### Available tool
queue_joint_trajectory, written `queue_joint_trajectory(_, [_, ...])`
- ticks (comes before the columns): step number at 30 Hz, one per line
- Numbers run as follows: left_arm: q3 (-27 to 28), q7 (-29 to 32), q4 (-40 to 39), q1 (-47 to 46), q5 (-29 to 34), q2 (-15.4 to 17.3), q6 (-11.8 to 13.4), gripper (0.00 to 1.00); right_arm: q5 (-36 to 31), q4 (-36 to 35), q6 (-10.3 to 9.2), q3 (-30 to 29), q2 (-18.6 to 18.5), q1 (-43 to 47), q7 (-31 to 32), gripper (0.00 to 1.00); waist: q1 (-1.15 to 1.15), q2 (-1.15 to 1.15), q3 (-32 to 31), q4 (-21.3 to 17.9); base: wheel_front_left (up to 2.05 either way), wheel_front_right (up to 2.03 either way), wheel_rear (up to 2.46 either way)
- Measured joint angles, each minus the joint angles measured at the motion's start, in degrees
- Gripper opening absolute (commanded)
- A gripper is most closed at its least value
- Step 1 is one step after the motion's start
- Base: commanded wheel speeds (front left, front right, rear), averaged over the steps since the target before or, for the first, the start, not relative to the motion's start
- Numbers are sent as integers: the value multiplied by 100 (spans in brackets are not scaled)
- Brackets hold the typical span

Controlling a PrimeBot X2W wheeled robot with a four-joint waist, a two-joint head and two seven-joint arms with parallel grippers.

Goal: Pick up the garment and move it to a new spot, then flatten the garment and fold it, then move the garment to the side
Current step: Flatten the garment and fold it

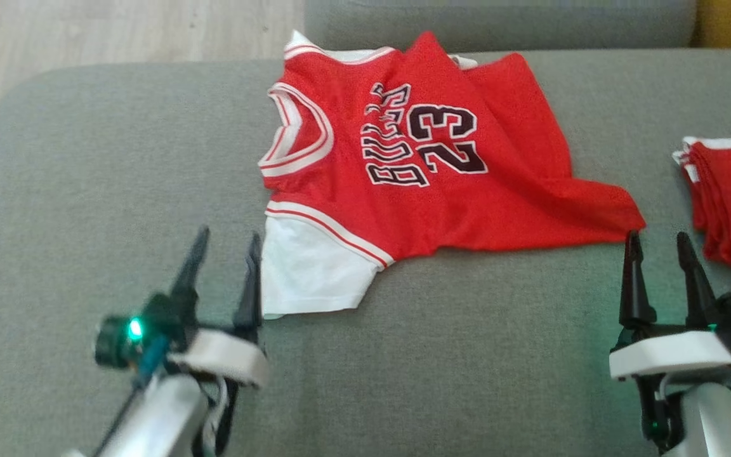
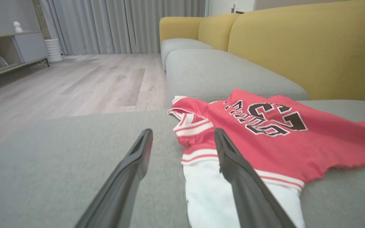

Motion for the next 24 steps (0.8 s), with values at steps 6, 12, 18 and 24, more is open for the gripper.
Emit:
queue_joint_trajectory(6, [144,0,-81,394,148,-93,0,100,-24,30,0,171,1,15,0,100,2,0,-111,2,0,0,0])
queue_joint_trajectory(12, [202,0,34,391,236,-118,-3,100,-24,45,0,227,1,15,0,100,2,0,-111,-194,0,0,0])
queue_joint_trajectory(18, [189,253,348,392,225,-120,-2,100,-12,45,0,263,1,15,0,100,2,0,-112,-363,0,0,0])
queue_joint_trajectory(24, [70,836,689,391,168,-118,-8,100,4,44,0,280,1,15,0,100,2,0,-95,-505,0,0,0])
